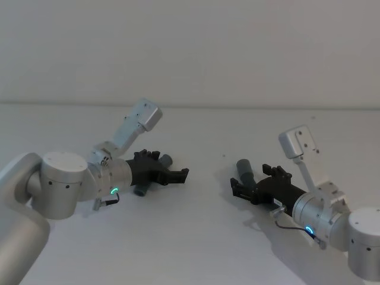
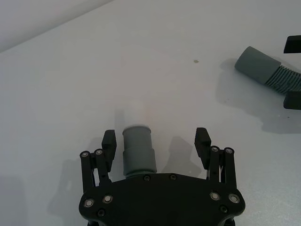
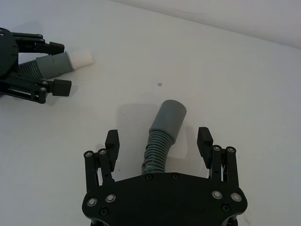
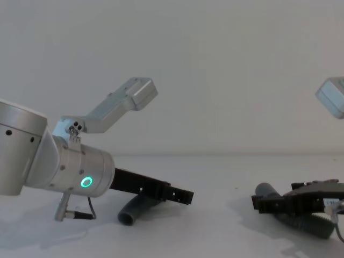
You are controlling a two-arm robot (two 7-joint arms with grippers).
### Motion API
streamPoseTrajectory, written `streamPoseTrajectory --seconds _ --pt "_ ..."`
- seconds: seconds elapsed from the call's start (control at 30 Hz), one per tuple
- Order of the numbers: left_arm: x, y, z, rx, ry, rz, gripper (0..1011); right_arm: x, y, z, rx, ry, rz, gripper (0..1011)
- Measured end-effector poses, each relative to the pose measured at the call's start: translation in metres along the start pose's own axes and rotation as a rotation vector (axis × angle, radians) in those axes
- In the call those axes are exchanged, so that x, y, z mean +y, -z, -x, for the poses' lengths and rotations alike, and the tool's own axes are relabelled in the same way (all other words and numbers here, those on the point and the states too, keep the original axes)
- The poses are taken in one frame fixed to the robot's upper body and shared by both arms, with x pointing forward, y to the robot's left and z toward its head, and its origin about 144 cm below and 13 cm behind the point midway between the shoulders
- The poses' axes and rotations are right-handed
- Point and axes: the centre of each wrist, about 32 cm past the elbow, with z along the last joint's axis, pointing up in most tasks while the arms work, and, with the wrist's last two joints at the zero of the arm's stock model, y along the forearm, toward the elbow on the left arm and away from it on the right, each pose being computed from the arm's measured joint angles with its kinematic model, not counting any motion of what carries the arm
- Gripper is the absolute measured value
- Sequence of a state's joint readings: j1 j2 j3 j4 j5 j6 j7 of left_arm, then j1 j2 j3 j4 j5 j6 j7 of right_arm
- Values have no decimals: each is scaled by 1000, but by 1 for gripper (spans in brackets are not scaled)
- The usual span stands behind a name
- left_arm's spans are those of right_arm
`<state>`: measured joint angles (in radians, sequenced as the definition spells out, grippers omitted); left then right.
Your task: Use both hands to pick up one end of the pipe from the table, align the ends, and insert them.
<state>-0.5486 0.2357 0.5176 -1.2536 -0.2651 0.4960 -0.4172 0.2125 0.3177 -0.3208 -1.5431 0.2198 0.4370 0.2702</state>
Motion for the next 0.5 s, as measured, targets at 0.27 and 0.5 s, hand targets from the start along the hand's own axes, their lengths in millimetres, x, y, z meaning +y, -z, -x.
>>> streamPoseTrajectory --seconds 0.27,0.5 --pt "0 0 0 0 0 0 1001 0 0 0 0 0 0 1001" --pt "0 0 0 0 0 0 1001 0 0 0 0 0 0 1002"
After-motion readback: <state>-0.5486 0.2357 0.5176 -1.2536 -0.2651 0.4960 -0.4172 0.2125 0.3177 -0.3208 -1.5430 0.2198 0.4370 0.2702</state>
